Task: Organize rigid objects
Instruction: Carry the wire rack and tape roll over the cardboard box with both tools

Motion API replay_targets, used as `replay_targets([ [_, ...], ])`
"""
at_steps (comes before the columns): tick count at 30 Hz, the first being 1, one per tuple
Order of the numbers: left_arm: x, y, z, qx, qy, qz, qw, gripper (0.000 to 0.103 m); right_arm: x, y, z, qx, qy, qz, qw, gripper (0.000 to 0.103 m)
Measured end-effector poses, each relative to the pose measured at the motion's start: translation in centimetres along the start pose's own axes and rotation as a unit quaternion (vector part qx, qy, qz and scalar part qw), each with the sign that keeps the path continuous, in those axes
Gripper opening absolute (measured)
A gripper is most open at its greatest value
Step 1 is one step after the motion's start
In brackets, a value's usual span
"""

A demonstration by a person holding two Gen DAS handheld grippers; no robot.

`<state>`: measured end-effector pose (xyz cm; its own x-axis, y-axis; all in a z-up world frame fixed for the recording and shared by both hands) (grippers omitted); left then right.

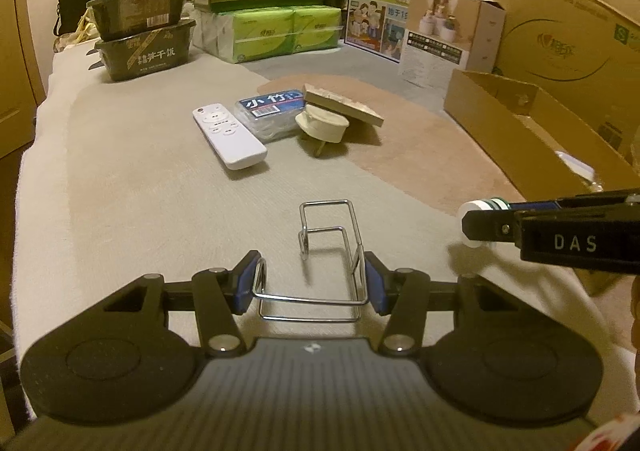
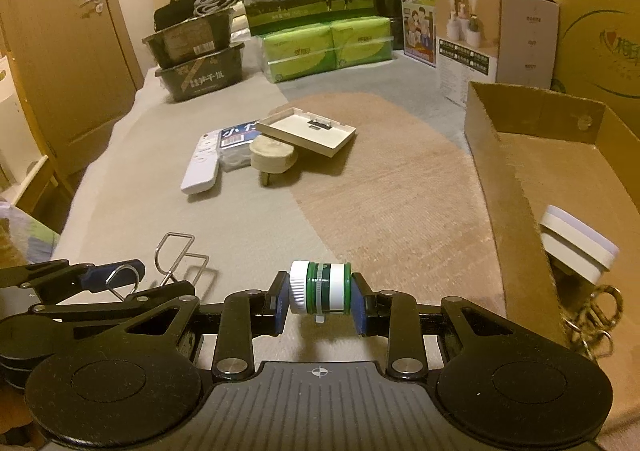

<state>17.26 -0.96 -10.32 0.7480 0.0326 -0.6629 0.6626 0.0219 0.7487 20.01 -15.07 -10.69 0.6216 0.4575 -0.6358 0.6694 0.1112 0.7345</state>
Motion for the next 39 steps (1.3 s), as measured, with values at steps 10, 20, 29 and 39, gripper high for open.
replay_targets([
  [10,-3.9,0.6,1.5,0.011,-0.018,0.018,0.9996,0.050,-4.6,-0.9,-0.7,0.009,-0.011,0.017,1.000,0.032],
  [20,-7.5,1.8,4.2,0.019,-0.050,0.042,0.9977,0.050,-10.0,-1.8,-0.2,0.014,-0.038,0.041,0.998,0.032],
  [29,-9.5,2.4,8.2,0.044,-0.086,0.056,0.9938,0.050,-14.1,-2.7,1.9,0.037,-0.072,0.061,0.995,0.032],
  [39,-10.0,3.1,12.3,0.066,-0.122,0.058,0.9886,0.050,-17.3,-3.4,5.2,0.060,-0.109,0.074,0.989,0.032],
])
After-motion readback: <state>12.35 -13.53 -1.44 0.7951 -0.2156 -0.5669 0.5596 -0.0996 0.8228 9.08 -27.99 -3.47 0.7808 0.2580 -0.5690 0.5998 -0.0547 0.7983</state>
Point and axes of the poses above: each gripper's, at about its wrist camera, not at the fingertips, and x roughly the way its jaws point, z to its right, y to its top, the point moved 4 cm from there along x, roughly the way its jaws point, and after that the axes turned 5 degrees about y, right-handed, at the moved point
